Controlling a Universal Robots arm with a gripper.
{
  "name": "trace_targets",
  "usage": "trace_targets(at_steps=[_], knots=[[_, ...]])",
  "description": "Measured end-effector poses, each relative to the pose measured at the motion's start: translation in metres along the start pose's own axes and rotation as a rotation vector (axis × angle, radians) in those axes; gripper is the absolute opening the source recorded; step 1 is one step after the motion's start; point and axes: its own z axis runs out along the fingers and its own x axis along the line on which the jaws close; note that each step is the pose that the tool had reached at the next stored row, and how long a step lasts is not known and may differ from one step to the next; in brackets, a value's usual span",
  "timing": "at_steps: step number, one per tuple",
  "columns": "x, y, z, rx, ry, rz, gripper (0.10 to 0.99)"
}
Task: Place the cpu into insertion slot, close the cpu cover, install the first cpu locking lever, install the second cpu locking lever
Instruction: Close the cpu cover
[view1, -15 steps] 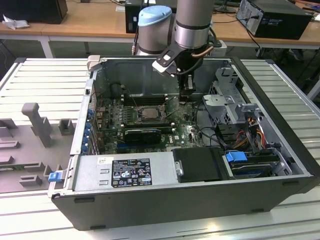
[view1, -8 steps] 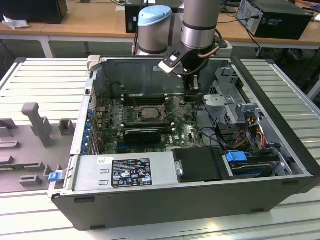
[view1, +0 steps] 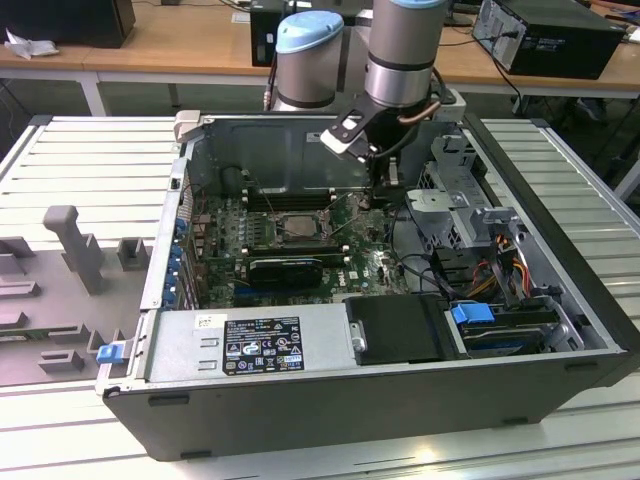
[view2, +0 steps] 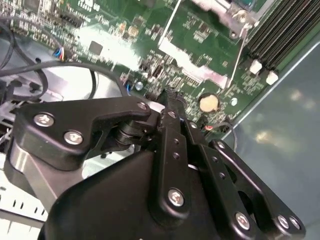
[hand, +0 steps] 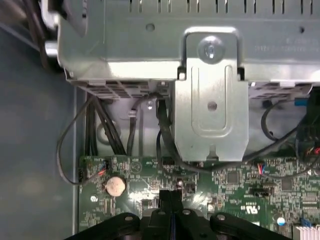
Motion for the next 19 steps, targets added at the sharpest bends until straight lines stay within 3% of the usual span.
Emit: trace_targets(at_steps=[5,19], knots=[[-0.0001,-0.0151,-0.0002,0.006,-0.0001,0.0,0.106],[-0.0002,-0.0327,-0.0008,0.006,0.0,0.0,0.106]])
